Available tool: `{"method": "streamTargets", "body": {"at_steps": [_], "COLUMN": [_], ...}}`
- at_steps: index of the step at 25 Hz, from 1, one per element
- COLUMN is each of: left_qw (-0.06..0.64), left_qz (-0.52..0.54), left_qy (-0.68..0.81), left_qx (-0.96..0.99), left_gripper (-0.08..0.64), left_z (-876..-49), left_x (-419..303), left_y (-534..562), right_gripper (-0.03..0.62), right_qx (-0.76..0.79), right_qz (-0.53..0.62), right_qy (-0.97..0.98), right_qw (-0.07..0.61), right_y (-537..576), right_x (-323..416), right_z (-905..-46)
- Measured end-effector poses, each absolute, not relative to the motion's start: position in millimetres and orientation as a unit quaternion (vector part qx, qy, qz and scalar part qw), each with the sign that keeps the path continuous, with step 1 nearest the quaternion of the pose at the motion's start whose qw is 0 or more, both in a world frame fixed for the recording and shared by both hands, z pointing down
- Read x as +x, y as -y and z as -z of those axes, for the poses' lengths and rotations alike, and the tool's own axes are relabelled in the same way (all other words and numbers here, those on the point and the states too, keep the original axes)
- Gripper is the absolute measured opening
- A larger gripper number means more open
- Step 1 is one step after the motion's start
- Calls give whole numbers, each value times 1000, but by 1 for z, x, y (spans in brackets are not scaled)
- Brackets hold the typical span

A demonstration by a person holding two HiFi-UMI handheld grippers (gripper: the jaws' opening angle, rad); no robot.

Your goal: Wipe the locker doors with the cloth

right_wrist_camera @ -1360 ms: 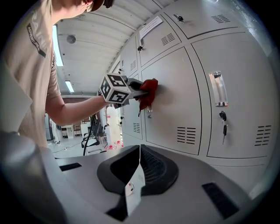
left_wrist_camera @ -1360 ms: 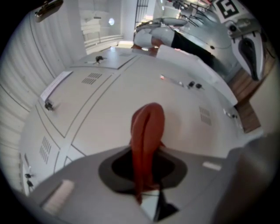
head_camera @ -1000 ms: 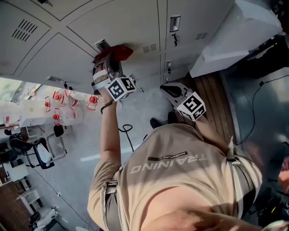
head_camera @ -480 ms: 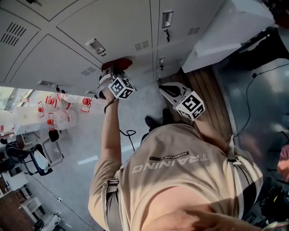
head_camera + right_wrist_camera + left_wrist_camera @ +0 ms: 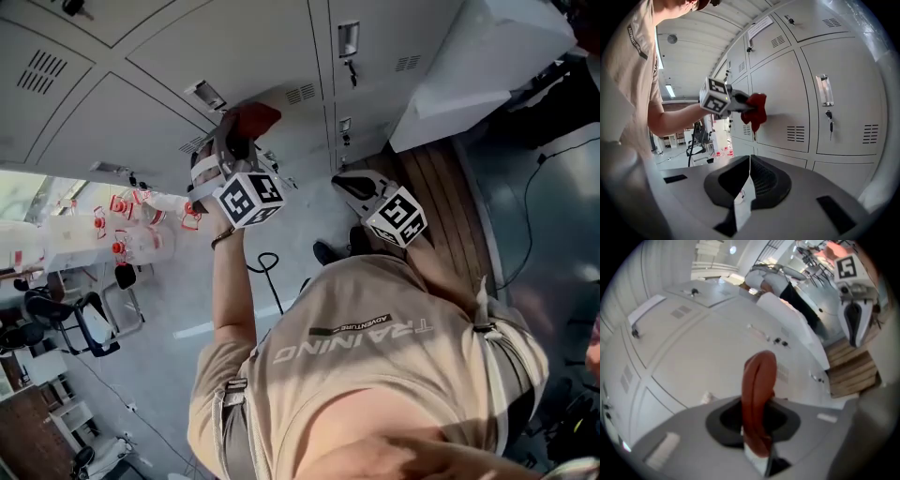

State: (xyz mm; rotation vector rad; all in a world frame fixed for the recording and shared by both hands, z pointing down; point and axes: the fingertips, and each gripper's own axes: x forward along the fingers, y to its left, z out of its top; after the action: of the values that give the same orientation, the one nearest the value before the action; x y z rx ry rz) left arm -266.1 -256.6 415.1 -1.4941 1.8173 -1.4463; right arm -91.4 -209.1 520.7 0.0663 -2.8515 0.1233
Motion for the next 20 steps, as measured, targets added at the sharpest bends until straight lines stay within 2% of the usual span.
{"method": "streamTargets", "body": {"at_steps": [5,11,16,20], "left_qw": [269,330,361,356], "left_qz": [489,479,485,520], "left_qy": [-662,-673,-676,-675], "left_qx": [-500,-456,-420,-385], "left_gripper": [75,77,75,75], "left_z": [-303,-213,-163,-165], "left_x": [-247,-240,-243,-261], "left_y": [260,273,288,310], "right_gripper": [17,17,17,17], "right_qx": [14,18,30,39], "right_qz": [-42,-39,-38,-42], "right_qy": [991,992,992,991], "right_qw": [126,118,117,118], "right_y": [208,211,220,225], "right_x": [-95,-89,-78,-71], "right_z": [-516,-510,-509,-511]}}
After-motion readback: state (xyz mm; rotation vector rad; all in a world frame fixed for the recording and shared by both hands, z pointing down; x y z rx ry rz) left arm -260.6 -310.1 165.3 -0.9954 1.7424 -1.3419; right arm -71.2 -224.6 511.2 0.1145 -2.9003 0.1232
